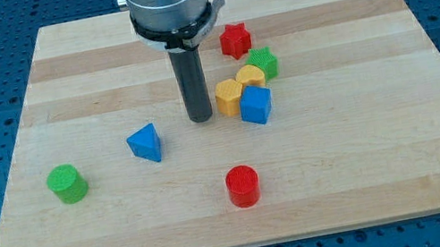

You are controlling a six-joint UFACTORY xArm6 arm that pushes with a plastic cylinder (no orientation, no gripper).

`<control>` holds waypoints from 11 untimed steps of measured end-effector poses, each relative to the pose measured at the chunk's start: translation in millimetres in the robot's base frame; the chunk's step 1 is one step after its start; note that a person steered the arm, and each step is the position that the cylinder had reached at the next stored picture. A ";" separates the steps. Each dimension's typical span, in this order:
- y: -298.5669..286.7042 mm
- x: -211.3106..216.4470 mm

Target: Separate the red star from the green star

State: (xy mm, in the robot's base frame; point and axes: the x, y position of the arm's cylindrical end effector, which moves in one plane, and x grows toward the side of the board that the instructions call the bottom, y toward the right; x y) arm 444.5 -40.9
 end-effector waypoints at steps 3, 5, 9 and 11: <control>71.2 -81.7; 129.8 -127.6; 50.6 -97.8; 19.1 -76.6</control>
